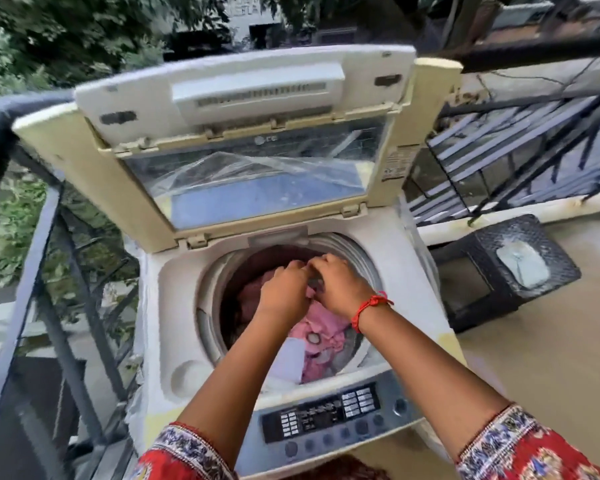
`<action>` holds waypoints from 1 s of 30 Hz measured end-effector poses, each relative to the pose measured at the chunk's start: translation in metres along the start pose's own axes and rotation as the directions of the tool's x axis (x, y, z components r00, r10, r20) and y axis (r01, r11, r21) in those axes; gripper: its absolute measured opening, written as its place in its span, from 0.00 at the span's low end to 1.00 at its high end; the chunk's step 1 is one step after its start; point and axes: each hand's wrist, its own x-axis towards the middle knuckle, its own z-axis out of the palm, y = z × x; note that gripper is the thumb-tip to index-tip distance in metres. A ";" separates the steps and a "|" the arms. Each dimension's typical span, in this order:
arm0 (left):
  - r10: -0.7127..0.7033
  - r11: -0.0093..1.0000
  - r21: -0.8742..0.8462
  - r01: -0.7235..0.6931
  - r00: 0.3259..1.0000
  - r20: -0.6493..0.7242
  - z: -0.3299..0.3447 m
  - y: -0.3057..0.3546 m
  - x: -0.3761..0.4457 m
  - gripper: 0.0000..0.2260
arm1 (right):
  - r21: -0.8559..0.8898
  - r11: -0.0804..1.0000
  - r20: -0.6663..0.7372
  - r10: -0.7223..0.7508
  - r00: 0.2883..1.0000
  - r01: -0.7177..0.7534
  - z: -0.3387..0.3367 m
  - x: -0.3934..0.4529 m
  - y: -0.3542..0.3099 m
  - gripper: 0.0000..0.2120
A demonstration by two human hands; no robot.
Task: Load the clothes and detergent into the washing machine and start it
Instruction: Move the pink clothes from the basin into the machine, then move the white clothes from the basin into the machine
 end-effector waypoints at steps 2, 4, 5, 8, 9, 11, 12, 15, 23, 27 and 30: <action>0.061 0.998 0.001 -0.061 0.998 -0.004 0.001 0.033 0.002 0.23 | 0.025 0.999 -0.058 0.041 0.997 -0.040 -0.015 -0.020 0.023 0.21; 0.122 0.992 0.008 -0.122 0.992 -0.010 0.006 0.071 0.002 0.22 | 0.040 0.996 -0.127 0.083 0.988 -0.078 -0.028 -0.044 0.049 0.21; 0.161 0.987 0.009 -0.161 0.987 -0.014 0.010 0.093 0.001 0.23 | 0.052 0.993 -0.159 0.113 0.981 -0.106 -0.035 -0.060 0.064 0.22; 0.297 0.955 0.038 -0.296 0.955 -0.024 0.027 0.165 -0.006 0.29 | 0.104 0.972 -0.249 0.230 0.941 -0.210 -0.054 -0.114 0.115 0.29; 0.327 0.944 0.046 -0.325 0.945 -0.025 0.034 0.186 -0.009 0.29 | 0.126 0.963 -0.284 0.264 0.922 -0.238 -0.059 -0.132 0.129 0.30; 0.392 0.919 0.057 -0.390 0.920 -0.023 0.054 0.235 -0.016 0.30 | 0.161 0.941 -0.345 0.337 0.876 -0.298 -0.068 -0.174 0.164 0.30; 0.428 0.903 0.061 -0.426 0.904 -0.020 0.066 0.259 -0.019 0.31 | 0.166 0.930 -0.363 0.367 0.856 -0.328 -0.071 -0.195 0.182 0.30; 0.519 0.852 0.060 -0.520 0.854 0.029 0.107 0.320 -0.026 0.31 | 0.205 0.895 -0.388 0.447 0.806 -0.397 -0.072 -0.254 0.229 0.31; 0.573 0.770 0.173 -0.614 0.785 0.235 0.226 0.404 -0.034 0.39 | 0.260 0.780 -0.318 0.626 0.712 -0.570 -0.011 -0.341 0.338 0.39; 0.557 0.735 0.242 -0.634 0.767 0.318 0.283 0.411 -0.009 0.43 | 0.303 0.726 -0.273 0.686 0.674 -0.617 0.038 -0.338 0.385 0.42; 0.531 0.730 0.263 -0.631 0.766 0.361 0.338 0.408 0.018 0.45 | 0.329 0.685 -0.239 0.726 0.645 -0.650 0.087 -0.325 0.424 0.44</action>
